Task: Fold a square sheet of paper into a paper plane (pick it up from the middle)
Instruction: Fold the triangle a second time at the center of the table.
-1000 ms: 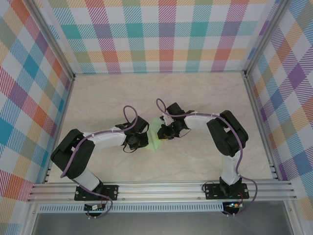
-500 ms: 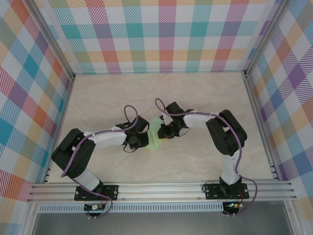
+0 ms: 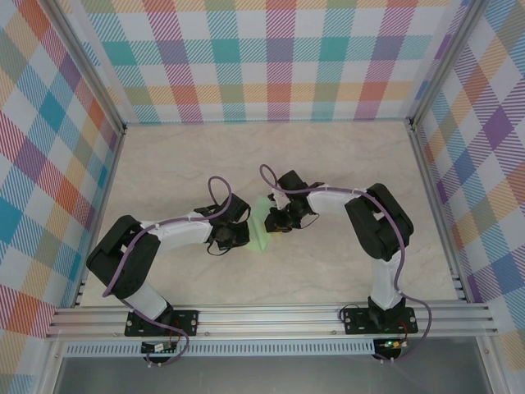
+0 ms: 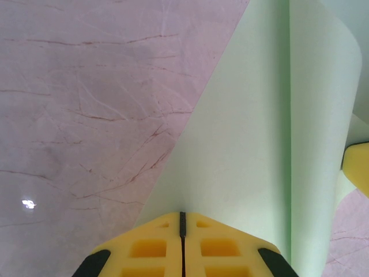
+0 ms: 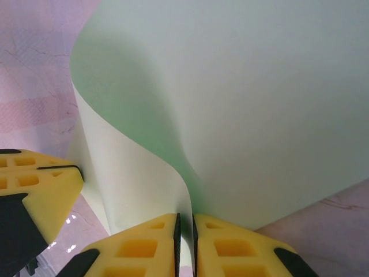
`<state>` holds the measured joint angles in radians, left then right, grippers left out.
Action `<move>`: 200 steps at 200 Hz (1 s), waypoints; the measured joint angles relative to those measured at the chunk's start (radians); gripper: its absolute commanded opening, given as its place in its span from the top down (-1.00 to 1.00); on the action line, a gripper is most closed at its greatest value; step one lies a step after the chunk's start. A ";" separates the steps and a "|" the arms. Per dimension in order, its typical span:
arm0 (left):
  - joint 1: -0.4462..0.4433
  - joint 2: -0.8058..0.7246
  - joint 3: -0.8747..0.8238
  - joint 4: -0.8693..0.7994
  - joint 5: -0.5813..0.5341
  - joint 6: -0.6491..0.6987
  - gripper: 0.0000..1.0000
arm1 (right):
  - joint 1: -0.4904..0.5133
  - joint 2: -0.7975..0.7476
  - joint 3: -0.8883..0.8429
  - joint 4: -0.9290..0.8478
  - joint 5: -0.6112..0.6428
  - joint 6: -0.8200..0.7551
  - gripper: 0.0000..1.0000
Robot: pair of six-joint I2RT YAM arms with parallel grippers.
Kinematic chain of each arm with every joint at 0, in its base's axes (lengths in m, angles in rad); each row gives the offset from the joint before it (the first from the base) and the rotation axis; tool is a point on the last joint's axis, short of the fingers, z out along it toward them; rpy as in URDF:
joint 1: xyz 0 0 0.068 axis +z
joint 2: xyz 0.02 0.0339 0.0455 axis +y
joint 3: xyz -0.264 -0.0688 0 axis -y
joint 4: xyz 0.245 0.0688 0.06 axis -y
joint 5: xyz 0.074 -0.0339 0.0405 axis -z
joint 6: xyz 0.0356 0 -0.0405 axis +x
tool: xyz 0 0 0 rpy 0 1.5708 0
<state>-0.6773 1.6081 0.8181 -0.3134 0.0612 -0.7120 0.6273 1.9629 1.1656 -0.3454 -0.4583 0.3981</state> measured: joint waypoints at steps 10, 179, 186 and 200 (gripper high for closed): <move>0.000 0.001 0.002 -0.002 0.000 0.000 0.87 | 0.000 0.000 0.002 0.000 -0.002 0.000 0.71; 0.000 0.007 0.011 -0.007 0.005 0.012 0.86 | -0.001 0.039 0.052 -0.031 -0.005 -0.022 0.75; 0.000 0.007 0.012 -0.007 0.005 0.014 0.86 | -0.001 0.039 0.052 -0.032 -0.005 -0.022 0.75; 0.000 0.007 0.014 -0.011 0.005 0.014 0.86 | -0.001 0.039 0.052 -0.032 -0.004 -0.022 0.75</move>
<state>-0.6773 1.6150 0.8326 -0.3241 0.0658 -0.6975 0.6262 2.0018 1.2175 -0.3771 -0.4622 0.3759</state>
